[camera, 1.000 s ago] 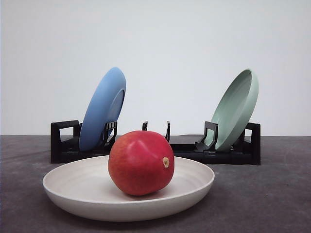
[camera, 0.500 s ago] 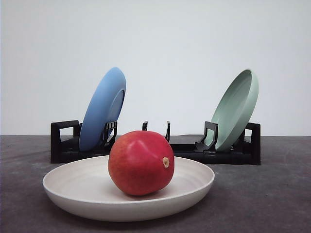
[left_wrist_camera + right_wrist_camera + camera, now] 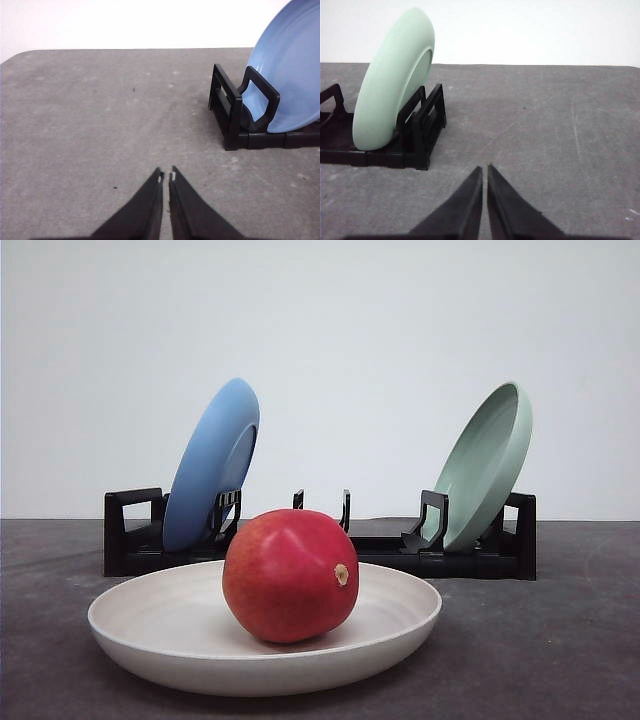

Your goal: Place pomegranate in white plate

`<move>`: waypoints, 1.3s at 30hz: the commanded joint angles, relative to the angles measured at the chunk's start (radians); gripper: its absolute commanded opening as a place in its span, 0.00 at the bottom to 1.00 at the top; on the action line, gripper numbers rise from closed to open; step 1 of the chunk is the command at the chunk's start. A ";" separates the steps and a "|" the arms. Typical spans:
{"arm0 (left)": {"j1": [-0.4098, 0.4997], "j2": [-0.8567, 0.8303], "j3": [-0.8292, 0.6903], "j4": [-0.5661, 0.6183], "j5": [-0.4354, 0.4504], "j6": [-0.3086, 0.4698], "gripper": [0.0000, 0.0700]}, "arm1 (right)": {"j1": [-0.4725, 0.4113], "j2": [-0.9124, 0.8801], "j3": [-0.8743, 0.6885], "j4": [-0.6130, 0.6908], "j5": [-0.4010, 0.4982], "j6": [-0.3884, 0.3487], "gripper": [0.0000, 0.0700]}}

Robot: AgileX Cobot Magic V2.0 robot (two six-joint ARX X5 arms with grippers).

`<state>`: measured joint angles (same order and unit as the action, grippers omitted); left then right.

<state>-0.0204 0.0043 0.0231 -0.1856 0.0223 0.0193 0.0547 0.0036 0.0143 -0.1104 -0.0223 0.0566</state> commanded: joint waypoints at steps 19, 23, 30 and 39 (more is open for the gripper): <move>0.002 -0.001 -0.011 -0.001 0.003 0.014 0.00 | -0.001 0.000 -0.003 0.013 0.001 0.010 0.02; 0.002 -0.001 -0.011 -0.001 0.003 0.014 0.00 | -0.001 0.000 -0.003 0.013 0.001 0.010 0.02; 0.002 -0.001 -0.011 -0.001 0.003 0.014 0.00 | -0.001 0.000 -0.003 0.013 0.001 0.010 0.02; 0.002 -0.001 -0.011 -0.001 0.003 0.014 0.00 | -0.001 0.000 -0.003 0.013 0.001 0.010 0.01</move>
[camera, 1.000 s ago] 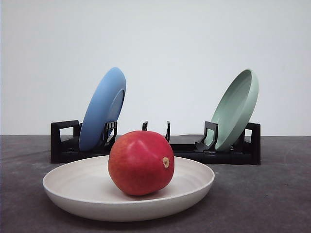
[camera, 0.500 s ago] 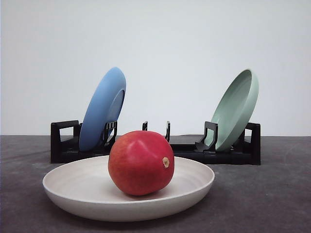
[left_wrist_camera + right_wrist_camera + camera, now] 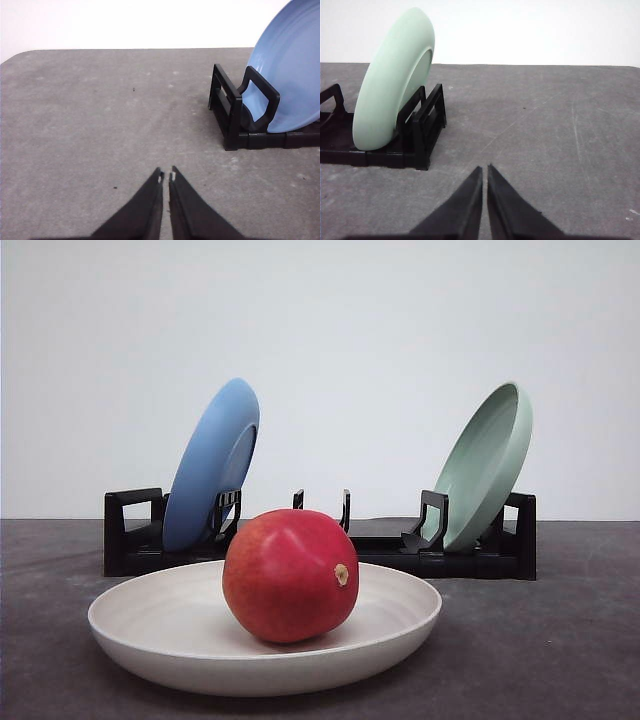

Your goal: Place pomegranate in white plate

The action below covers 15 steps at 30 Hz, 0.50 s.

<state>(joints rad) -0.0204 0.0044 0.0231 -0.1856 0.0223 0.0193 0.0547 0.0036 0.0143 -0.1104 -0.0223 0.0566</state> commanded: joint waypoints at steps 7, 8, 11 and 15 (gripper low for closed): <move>0.002 -0.002 -0.011 -0.001 0.003 0.014 0.00 | -0.001 0.000 -0.003 0.013 0.001 0.010 0.02; 0.002 -0.002 -0.011 -0.001 0.003 0.014 0.00 | -0.001 0.000 -0.003 0.013 0.001 0.010 0.01; 0.002 -0.002 -0.011 -0.001 0.003 0.014 0.00 | -0.001 0.000 -0.003 0.013 0.001 0.010 0.02; 0.002 -0.002 -0.011 -0.001 0.003 0.014 0.00 | -0.001 0.000 -0.003 0.013 0.001 0.010 0.02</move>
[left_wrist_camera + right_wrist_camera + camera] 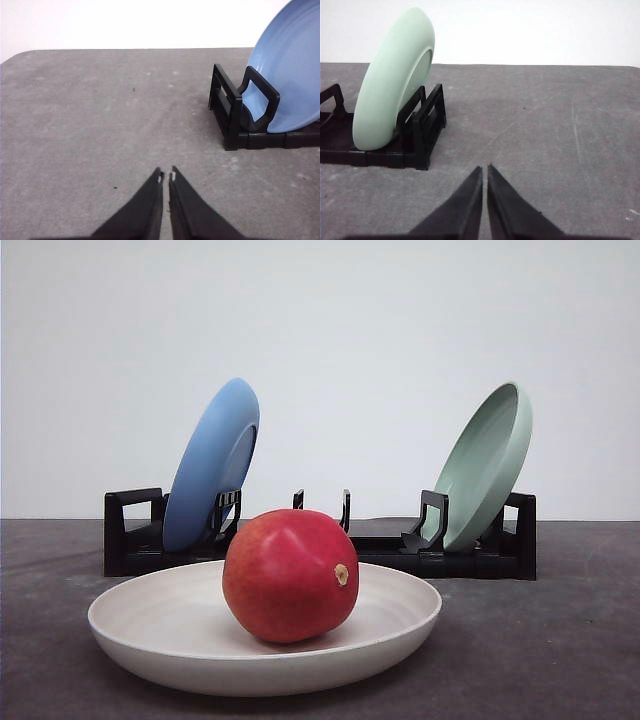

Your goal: Place pomegranate in white plate

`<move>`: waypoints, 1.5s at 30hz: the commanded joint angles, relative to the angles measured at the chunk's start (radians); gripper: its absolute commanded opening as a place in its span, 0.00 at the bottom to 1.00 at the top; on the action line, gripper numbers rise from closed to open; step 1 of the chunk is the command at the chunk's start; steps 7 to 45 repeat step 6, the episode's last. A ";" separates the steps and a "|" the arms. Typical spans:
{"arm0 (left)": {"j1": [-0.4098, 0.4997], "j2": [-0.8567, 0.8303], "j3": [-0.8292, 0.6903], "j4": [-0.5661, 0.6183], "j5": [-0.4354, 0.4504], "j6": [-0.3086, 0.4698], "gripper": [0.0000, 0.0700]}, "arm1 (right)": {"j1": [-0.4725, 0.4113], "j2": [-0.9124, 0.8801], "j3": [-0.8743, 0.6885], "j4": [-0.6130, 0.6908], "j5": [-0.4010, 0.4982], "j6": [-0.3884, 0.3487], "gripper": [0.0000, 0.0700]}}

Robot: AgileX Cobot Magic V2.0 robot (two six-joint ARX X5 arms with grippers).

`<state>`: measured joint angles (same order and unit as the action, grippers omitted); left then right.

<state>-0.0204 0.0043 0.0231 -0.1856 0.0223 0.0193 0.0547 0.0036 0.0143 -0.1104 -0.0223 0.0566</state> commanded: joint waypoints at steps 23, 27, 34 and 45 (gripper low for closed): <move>0.002 -0.001 -0.011 -0.001 0.003 0.014 0.00 | -0.001 0.000 -0.003 0.013 0.001 0.010 0.02; 0.002 -0.001 -0.011 -0.001 0.003 0.014 0.00 | -0.001 0.000 -0.003 0.013 0.001 0.010 0.02; 0.002 -0.001 -0.011 -0.001 0.003 0.014 0.00 | -0.001 0.000 -0.003 0.013 0.001 0.010 0.02; 0.002 -0.001 -0.011 -0.001 0.003 0.014 0.00 | -0.001 0.000 -0.003 0.013 0.001 0.010 0.02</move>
